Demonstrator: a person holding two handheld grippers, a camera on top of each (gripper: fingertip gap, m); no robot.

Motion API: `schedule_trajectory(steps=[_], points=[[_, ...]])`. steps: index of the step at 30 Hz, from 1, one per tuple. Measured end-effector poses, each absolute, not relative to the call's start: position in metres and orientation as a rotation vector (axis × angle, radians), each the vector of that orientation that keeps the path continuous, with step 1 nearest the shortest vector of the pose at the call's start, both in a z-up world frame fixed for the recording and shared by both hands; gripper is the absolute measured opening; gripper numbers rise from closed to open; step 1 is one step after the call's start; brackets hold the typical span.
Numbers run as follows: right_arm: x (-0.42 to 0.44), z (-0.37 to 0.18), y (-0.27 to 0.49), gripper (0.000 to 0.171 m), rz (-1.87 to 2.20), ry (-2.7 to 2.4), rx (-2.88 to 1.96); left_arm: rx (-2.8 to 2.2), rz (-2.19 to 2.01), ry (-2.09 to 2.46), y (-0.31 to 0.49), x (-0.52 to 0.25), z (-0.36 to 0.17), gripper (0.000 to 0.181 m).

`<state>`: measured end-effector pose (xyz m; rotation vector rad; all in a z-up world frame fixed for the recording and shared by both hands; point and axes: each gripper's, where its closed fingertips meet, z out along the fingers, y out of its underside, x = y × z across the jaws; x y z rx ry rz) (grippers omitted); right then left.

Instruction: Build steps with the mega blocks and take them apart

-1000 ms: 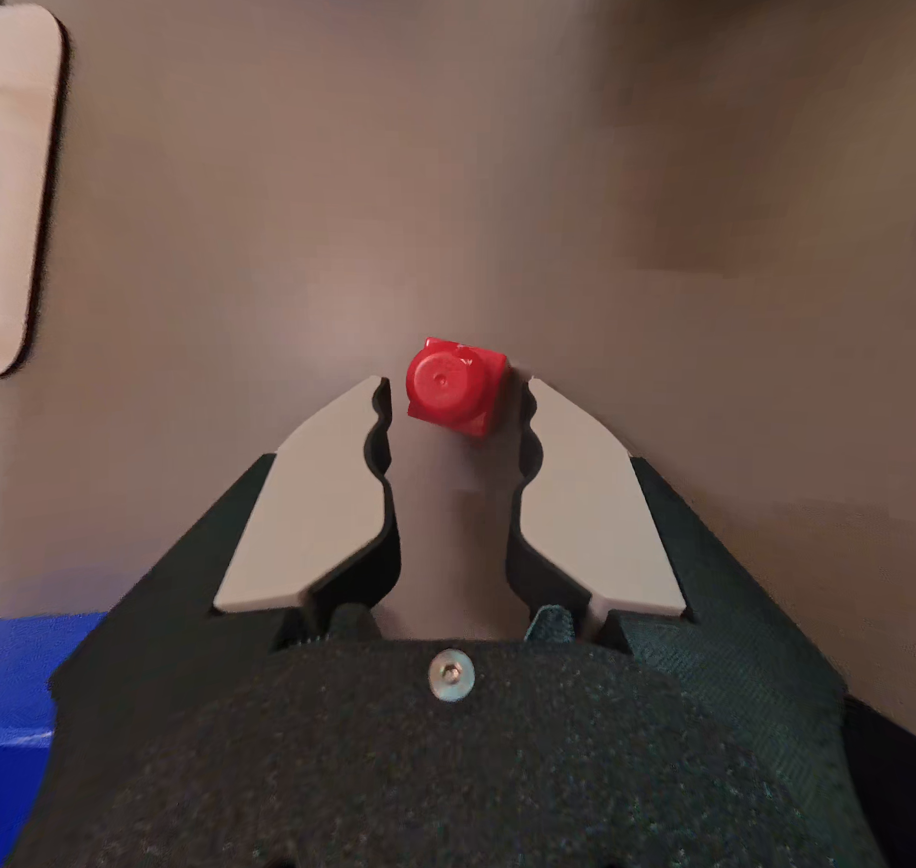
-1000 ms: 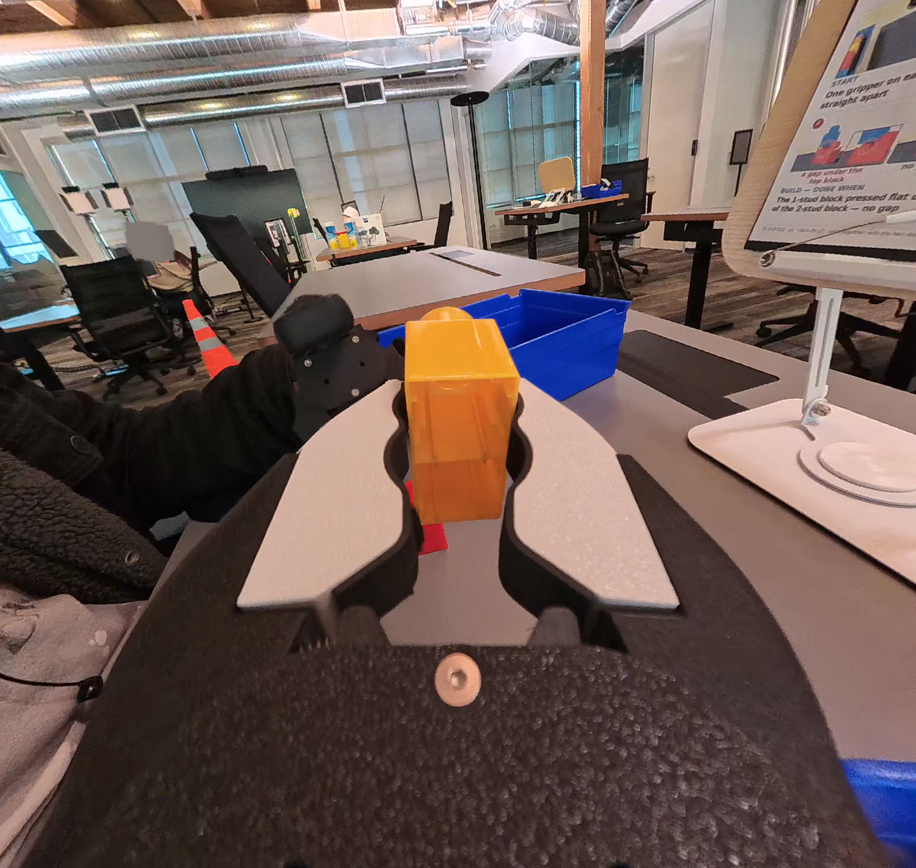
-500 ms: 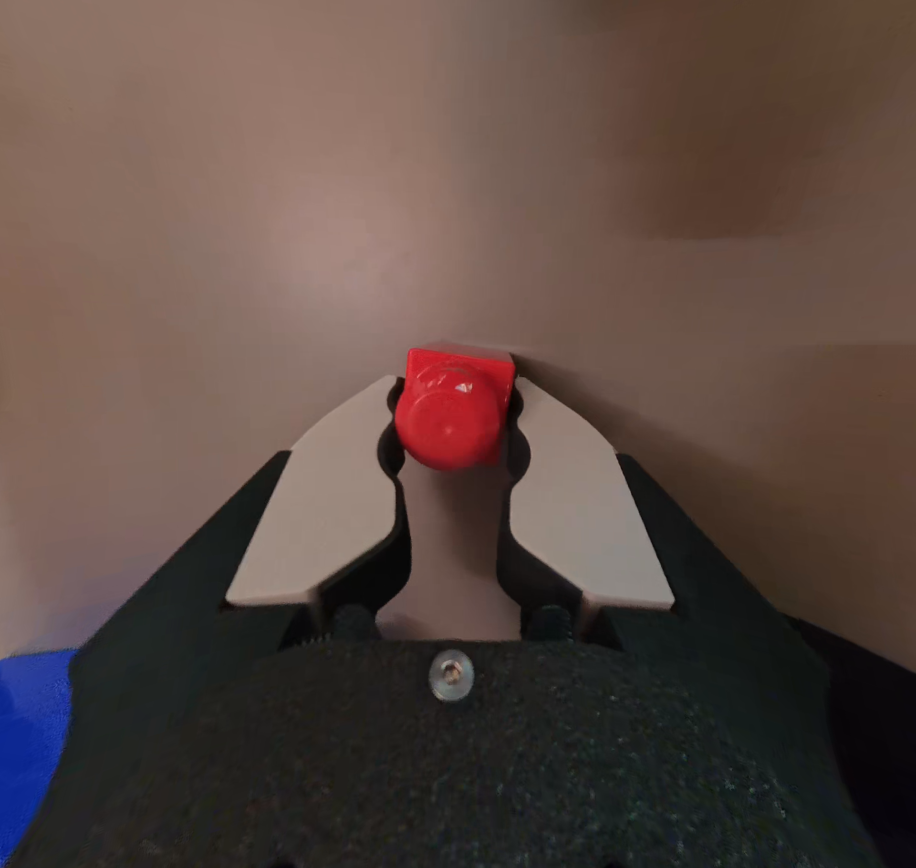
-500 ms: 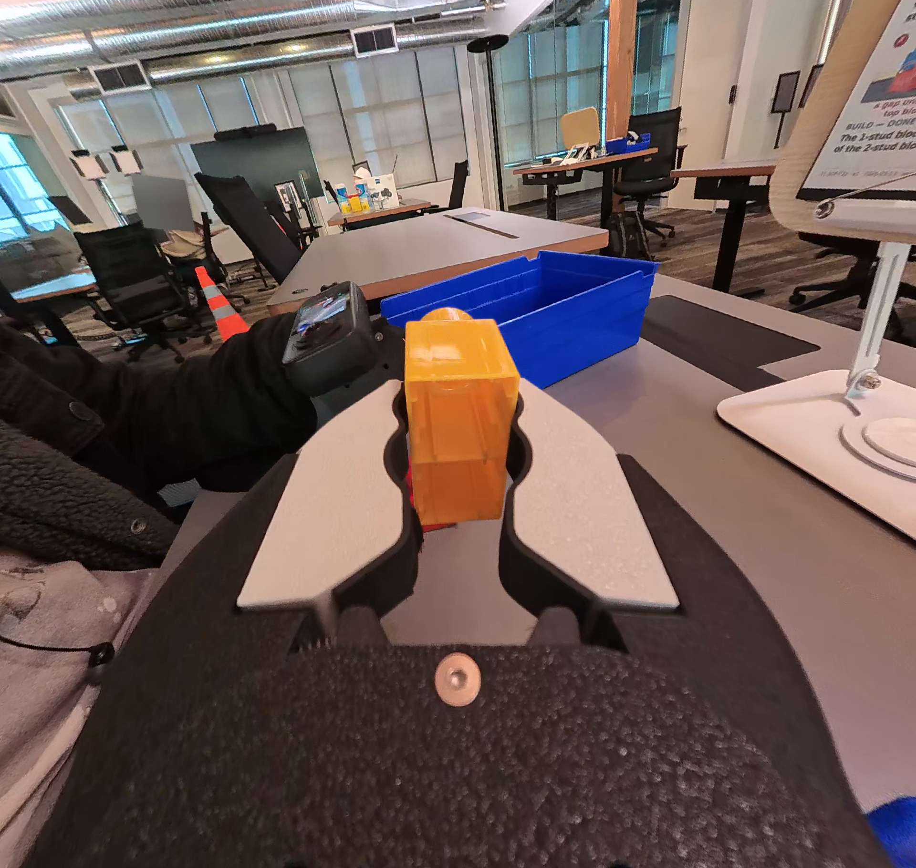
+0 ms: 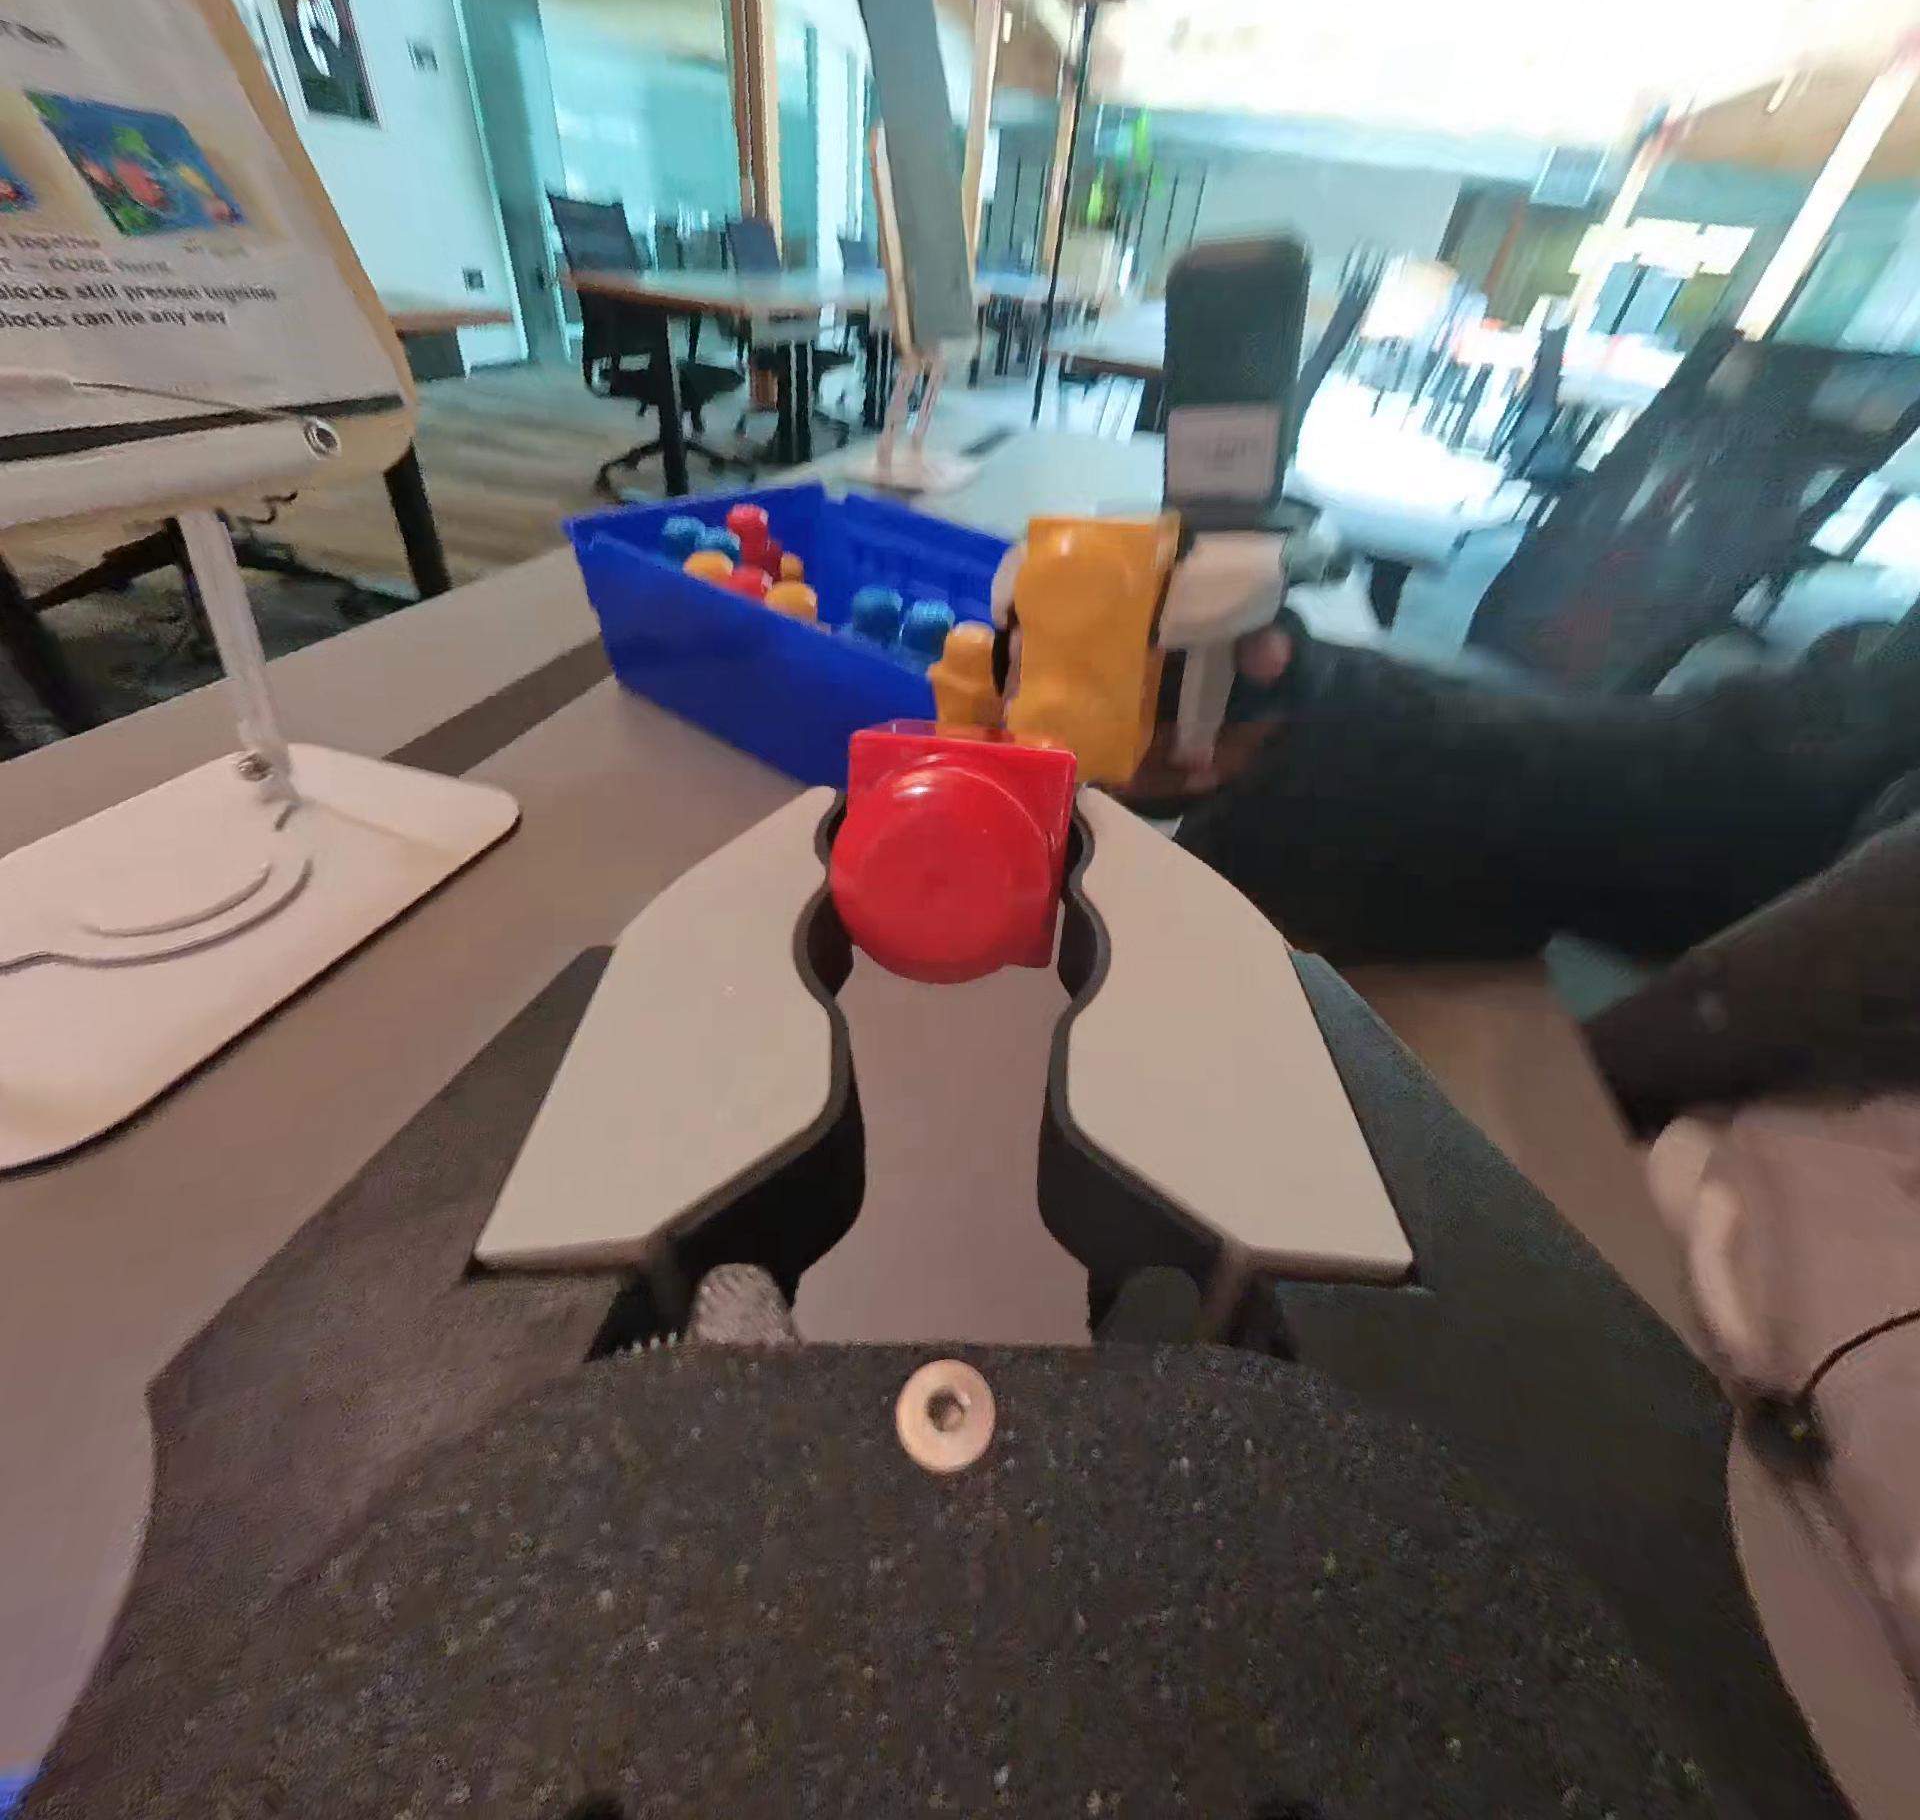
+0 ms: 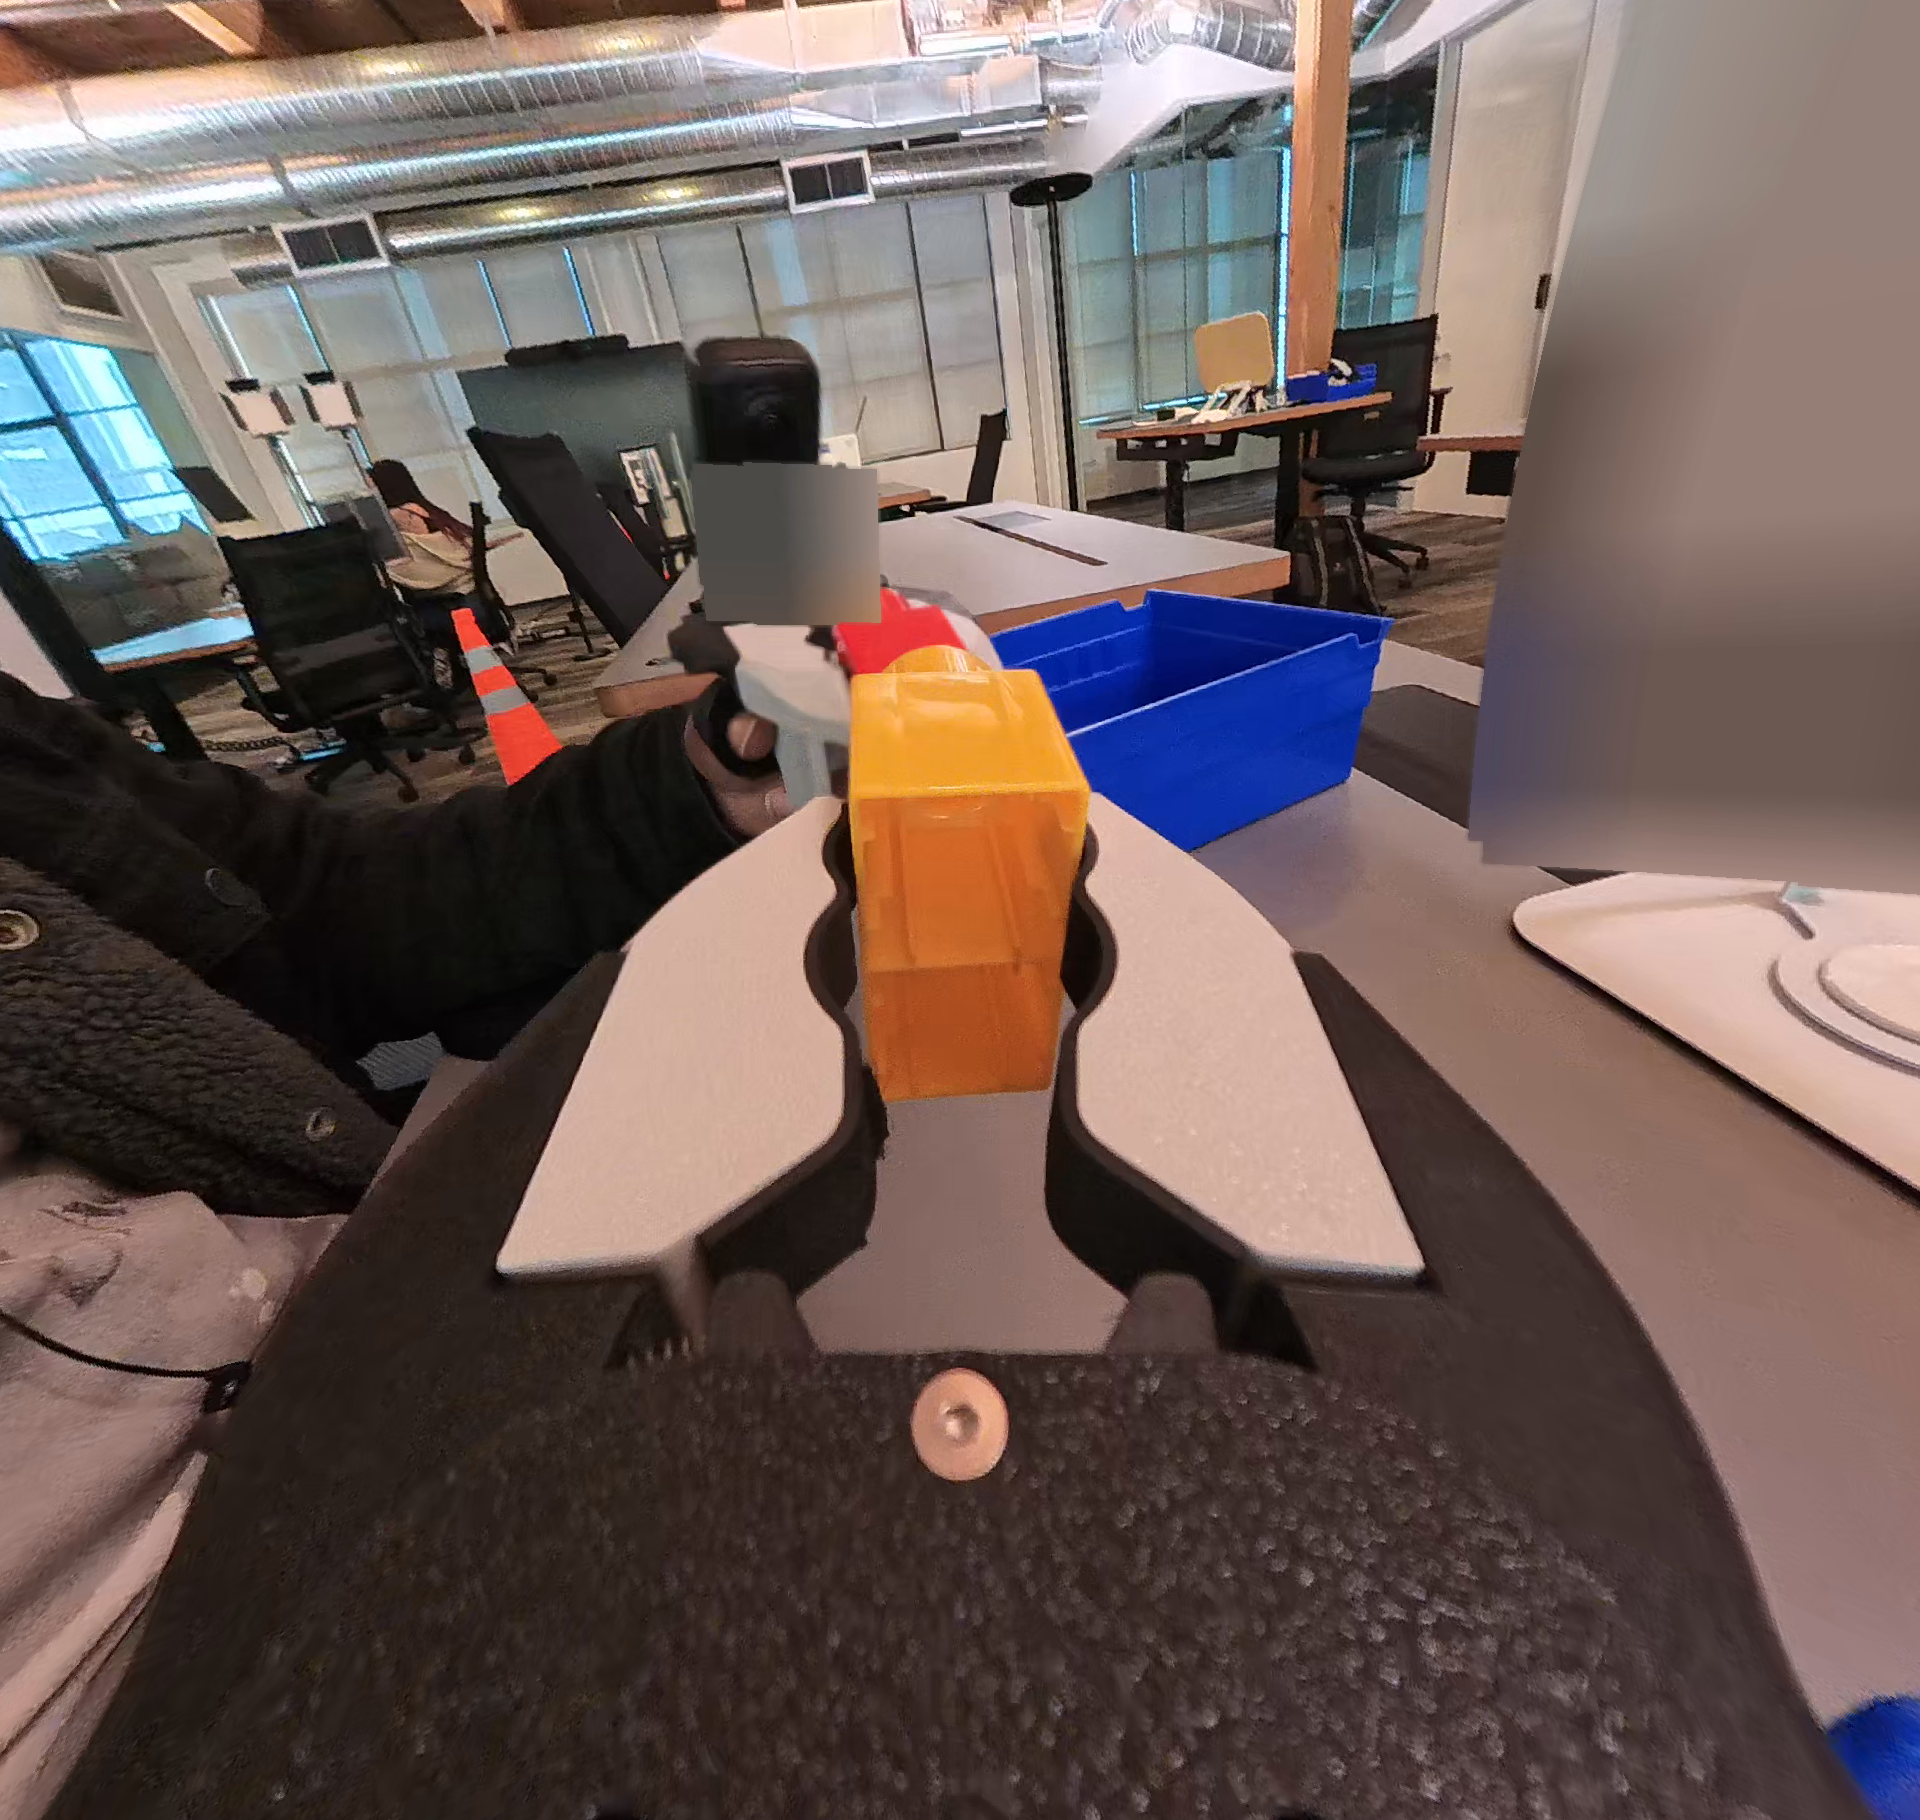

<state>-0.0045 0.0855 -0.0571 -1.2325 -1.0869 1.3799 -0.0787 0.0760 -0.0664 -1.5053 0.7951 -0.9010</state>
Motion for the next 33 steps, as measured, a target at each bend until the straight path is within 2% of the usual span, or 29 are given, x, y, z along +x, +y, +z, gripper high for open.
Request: schedule_trajectory(steps=[7, 25, 33], points=[[-0.008, -0.055, 0.076, 0.037, 1.444, -1.092, -1.2, -1.327, -1.199, 0.601, 0.065, -0.064, -0.043, 0.037], [-0.031, -0.082, 0.054, 0.036, 1.454, -1.21, -1.256, -1.379, -1.177, 0.693, 0.056, -0.032, -0.065, 0.037], [-0.033, -0.094, 0.046, 0.036, 1.397, -1.325, -1.28, -1.487, -1.108, 0.88, 0.046, -0.031, -0.083, 0.037]])
